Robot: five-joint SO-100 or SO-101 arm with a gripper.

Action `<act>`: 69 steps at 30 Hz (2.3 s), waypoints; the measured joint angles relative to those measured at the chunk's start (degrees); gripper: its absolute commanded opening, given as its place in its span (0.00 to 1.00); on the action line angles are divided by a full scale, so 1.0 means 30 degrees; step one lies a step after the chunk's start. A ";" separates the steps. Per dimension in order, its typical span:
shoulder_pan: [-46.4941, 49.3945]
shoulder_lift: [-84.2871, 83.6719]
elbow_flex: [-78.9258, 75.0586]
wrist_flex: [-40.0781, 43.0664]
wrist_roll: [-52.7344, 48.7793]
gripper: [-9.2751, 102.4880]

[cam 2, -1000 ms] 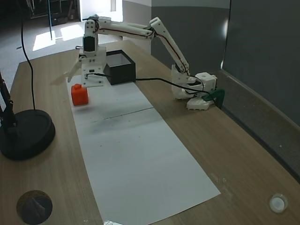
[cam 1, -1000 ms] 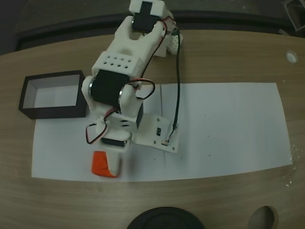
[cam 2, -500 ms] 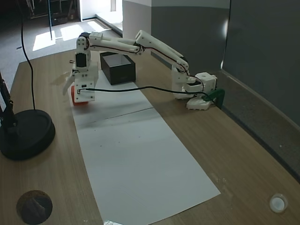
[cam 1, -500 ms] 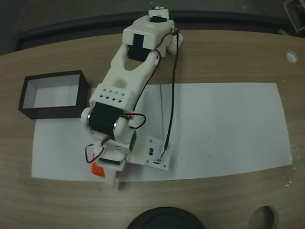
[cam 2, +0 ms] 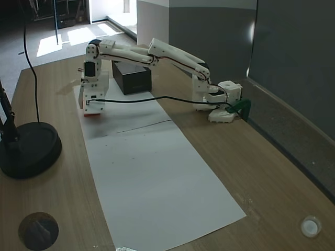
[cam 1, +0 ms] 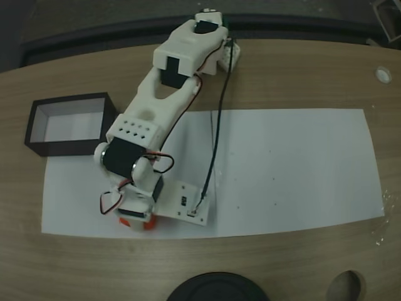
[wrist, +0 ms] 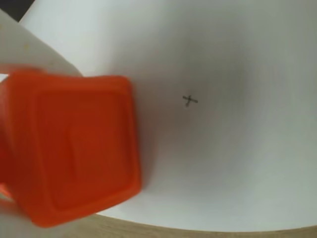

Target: Grab a orange square and put it in the box.

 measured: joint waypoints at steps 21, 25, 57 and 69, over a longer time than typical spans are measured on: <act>0.6387 0.8848 -0.2109 0.0498 -0.1611 0.10; 0.9258 0.9932 -0.2109 0.0469 -0.2549 0.10; 1.3213 0.7529 0.6709 0.0498 -0.2900 0.10; 1.3213 0.7500 0.6709 0.0498 -0.2314 0.39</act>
